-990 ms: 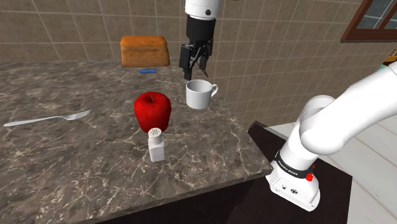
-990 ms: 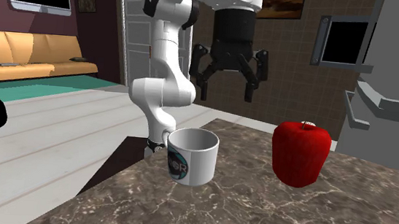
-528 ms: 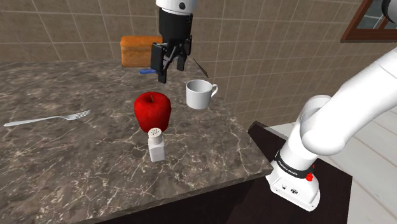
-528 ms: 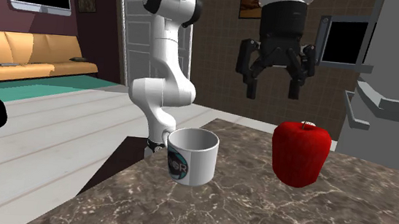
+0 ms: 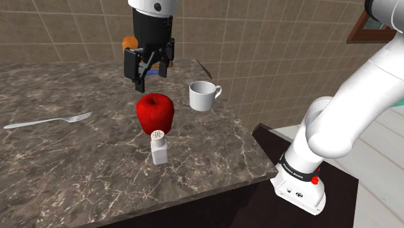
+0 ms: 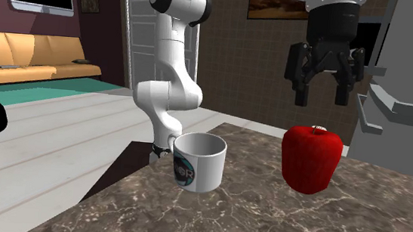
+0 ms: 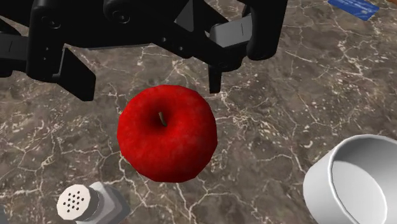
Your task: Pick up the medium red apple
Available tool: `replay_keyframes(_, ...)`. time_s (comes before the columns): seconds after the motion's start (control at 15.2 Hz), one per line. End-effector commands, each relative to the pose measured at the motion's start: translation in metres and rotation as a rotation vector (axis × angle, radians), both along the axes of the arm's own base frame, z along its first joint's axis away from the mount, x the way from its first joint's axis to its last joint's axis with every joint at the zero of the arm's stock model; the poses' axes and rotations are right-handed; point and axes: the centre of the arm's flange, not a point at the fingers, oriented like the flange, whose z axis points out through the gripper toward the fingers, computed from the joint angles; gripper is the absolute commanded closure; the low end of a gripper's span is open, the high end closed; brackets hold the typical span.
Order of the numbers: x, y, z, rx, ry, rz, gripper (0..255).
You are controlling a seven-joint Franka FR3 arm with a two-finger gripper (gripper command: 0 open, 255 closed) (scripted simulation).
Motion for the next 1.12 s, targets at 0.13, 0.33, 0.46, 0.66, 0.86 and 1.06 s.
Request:
replay_keyframes(0.13, -0.001, 0.002, -0.02, 0.001, -0.001, 0.001, 0)
replay_keyframes(0.33, -0.001, 0.002, -0.028, 0.001, -0.001, 0.001, 0)
replay_keyframes(0.46, -0.001, 0.002, -0.028, 0.001, -0.001, 0.001, 255)
replay_keyframes(0.66, -0.001, 0.002, -0.028, 0.001, -0.001, 0.001, 255)
replay_keyframes(0.86, -0.001, 0.002, -0.028, 0.001, -0.001, 0.001, 255)
replay_keyframes(1.06, -0.001, 0.002, -0.023, 0.001, -0.001, 0.001, 255)
